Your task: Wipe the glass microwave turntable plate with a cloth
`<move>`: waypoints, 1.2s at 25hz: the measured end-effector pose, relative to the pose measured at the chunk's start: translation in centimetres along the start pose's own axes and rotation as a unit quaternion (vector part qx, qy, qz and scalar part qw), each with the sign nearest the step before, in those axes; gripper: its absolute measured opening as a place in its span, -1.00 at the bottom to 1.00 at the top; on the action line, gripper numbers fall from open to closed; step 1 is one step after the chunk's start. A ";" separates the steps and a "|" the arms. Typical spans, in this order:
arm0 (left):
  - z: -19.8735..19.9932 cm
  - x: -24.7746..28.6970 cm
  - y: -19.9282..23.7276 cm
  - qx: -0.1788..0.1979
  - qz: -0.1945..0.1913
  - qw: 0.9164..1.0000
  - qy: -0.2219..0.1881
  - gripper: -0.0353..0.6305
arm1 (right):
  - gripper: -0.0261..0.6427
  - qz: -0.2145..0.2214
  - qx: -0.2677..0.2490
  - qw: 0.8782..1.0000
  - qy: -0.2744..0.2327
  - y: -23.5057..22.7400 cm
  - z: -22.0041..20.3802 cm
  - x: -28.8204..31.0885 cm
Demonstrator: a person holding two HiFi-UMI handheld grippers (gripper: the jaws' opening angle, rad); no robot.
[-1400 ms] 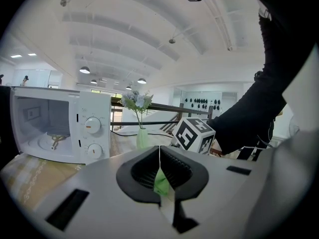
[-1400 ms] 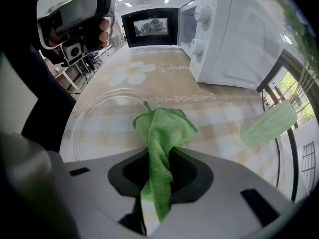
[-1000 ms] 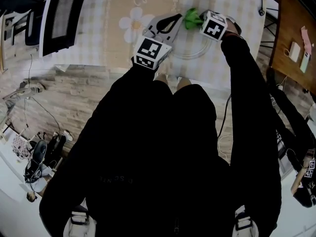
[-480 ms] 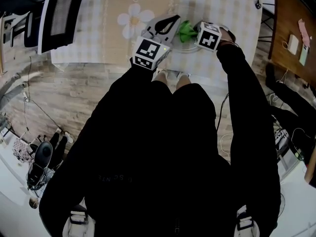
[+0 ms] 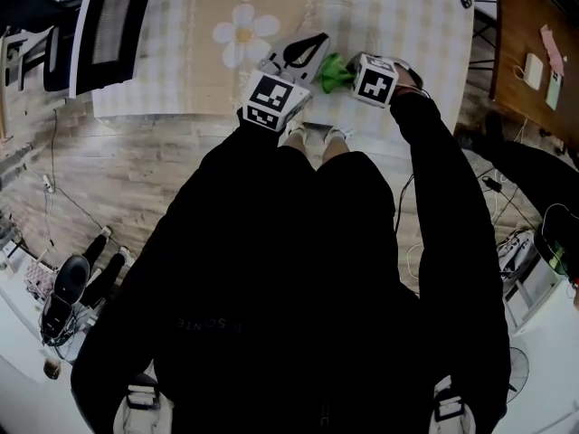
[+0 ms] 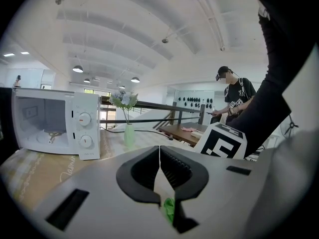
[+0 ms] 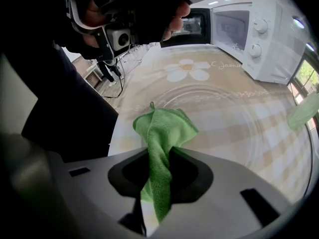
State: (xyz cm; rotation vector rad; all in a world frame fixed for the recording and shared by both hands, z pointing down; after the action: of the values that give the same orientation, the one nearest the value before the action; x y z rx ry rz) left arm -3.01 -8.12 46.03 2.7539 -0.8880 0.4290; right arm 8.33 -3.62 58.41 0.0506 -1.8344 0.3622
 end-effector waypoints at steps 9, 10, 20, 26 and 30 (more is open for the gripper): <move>0.0 -0.4 -0.8 0.005 -0.010 1.000 0.002 -0.83 | -0.61 0.037 -0.002 0.999 -0.008 3.6 0.2 0.9; 0.1 -0.3 -0.9 0.006 -0.011 1.000 0.001 -0.83 | -0.61 0.038 -0.005 0.999 -0.011 3.7 0.3 0.9; 0.6 0.4 -1.3 0.013 -0.021 1.000 0.000 -0.83 | -0.61 0.072 -0.004 0.997 0.004 4.7 -0.3 -0.4; 1.9 1.2 -1.7 0.016 -0.023 1.000 -0.006 -0.83 | -0.61 0.001 0.012 1.000 -0.014 0.9 -1.9 -4.3; 1.9 1.9 -0.7 0.015 -0.024 1.000 -0.009 -0.83 | -0.61 -0.050 0.024 0.998 -0.018 -3.1 -2.0 -6.0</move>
State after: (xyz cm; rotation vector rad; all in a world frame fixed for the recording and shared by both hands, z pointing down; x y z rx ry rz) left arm -0.69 -9.14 44.85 2.8034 -0.8236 0.4134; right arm 12.68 -6.92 53.92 0.1822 -1.8500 0.3368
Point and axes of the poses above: the fingertips, and each gripper's own axes: x forward along the fingers, y to its left, z out of its top, the point moved 7 cm from there along -x, backward along the fingers, and after that the axes turned 3 degrees about y, right-handed, at the moved point
